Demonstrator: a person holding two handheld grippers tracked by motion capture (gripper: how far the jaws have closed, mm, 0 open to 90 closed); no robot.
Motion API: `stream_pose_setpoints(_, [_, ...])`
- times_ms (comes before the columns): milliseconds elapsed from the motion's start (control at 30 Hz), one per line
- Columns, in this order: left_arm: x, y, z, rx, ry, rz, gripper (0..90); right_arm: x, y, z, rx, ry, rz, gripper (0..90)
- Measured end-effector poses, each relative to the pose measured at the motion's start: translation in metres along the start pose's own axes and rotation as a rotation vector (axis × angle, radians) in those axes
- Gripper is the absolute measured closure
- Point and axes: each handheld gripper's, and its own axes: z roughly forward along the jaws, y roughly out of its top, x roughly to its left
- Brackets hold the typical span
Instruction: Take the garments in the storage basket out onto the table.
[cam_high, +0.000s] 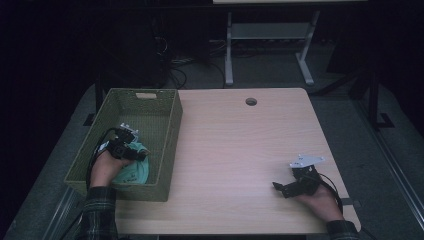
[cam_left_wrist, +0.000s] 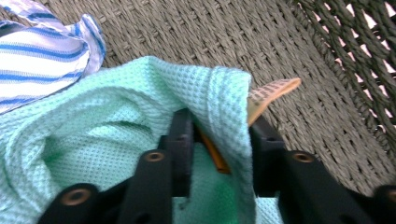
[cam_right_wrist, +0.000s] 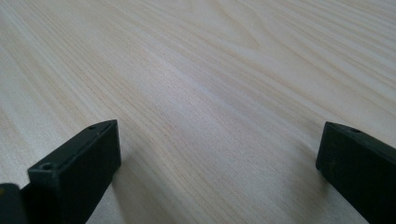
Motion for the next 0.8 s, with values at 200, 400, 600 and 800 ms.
stream_pose_setpoints(200, [0.002, 0.0, -0.004, -0.003, -0.015, -0.014, 79.3, 0.0, 0.0, 0.0, 0.0, 0.0, 0.0, 0.0])
stream_pose_setpoints(400, [0.002, 0.0, -0.012, -0.057, -0.031, -0.02, 82.9, 0.0, 0.0, 0.0, 0.0, 0.0, 0.0, 0.0])
stream_pose_setpoints(600, [0.005, -0.001, -0.022, -0.143, -0.069, -0.046, 84.7, 0.0, 0.0, 0.0, 0.0, 0.0, 0.003, 0.0])
stream_pose_setpoints(800, [0.01, -0.004, -0.034, -0.266, -0.162, -0.083, 84.8, 0.0, 0.0, 0.0, 0.001, 0.0, 0.004, 0.0])
